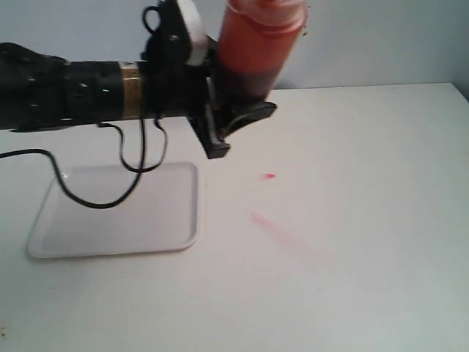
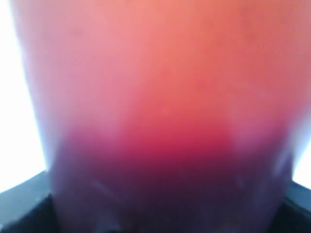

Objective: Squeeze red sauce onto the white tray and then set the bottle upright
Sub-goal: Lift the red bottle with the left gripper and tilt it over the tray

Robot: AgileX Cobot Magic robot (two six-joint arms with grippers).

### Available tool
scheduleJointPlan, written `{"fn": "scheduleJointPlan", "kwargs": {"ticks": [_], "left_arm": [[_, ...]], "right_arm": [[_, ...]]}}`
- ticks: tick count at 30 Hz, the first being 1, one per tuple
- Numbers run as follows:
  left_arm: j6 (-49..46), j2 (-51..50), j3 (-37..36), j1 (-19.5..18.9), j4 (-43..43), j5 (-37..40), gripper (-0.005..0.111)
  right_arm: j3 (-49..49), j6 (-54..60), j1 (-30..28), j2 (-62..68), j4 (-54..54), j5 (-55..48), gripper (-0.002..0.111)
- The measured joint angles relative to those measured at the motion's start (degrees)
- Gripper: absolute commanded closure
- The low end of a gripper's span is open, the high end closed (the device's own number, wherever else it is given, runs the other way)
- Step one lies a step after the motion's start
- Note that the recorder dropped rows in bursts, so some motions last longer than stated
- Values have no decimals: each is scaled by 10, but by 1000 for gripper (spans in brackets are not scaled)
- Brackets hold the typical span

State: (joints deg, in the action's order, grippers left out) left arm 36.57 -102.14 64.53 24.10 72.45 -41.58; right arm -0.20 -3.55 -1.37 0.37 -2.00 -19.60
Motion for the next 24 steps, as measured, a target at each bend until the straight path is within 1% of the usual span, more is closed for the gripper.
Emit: {"fn": "scheduleJointPlan", "kwargs": {"ticks": [5, 7, 10, 14, 18, 22, 24], "left_arm": [[0, 95, -84, -63, 31, 3, 107], [0, 130, -110, -83, 39, 20, 107], [0, 177, -141, -103, 40, 59, 107], [0, 231, -173, -113, 59, 140, 107], [0, 279, -195, -114, 78, 246, 107], [-1, 304, -197, -114, 106, 357, 107], [-8, 306, -197, -114, 129, 404, 107]], "right_arm": [[0, 0, 0, 0, 0, 0, 108], [0, 0, 0, 0, 0, 0, 108], [0, 0, 0, 0, 0, 0, 108], [0, 1, 0, 0, -16, 0, 108], [0, 2, 0, 0, -62, 20, 108], [0, -4, 0, 0, -12, 79, 108], [0, -16, 0, 0, 28, 142, 108]]}}
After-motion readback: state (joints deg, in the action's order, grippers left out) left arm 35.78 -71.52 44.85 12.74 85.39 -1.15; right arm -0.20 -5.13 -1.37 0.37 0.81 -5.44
